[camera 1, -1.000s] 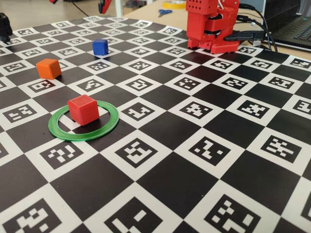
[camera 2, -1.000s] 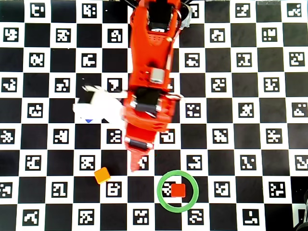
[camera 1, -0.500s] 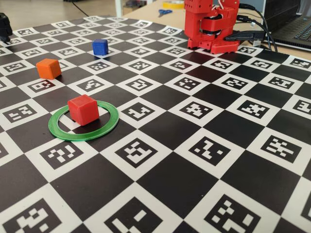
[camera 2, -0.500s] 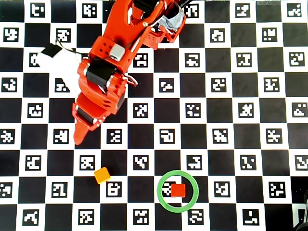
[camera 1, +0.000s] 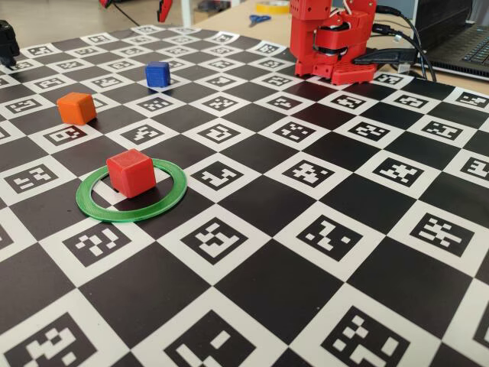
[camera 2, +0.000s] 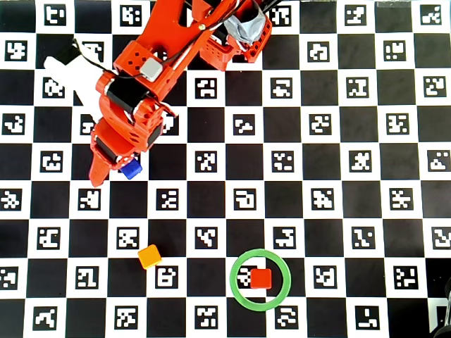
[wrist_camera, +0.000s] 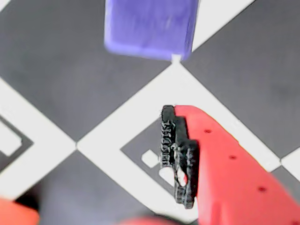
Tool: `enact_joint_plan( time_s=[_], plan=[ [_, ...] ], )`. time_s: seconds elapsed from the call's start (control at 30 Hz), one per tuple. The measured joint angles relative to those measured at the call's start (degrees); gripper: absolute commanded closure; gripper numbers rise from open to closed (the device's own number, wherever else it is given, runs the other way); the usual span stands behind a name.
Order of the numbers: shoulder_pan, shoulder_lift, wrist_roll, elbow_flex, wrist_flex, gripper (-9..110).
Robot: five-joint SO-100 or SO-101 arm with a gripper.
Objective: Grab the red cube then put it in the green circle then put the blue cube on top and finally the orange cube on top
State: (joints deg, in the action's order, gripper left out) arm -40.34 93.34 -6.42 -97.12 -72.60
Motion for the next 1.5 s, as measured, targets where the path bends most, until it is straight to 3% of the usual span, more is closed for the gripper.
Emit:
enact_joint_plan(
  time_s=[0.8,1.5],
  plan=[
    [1.8,-2.7,-2.6,-12.0,10.7,60],
    [1.4,-11.0,-2.1,-12.5,16.1,60]
  ],
)
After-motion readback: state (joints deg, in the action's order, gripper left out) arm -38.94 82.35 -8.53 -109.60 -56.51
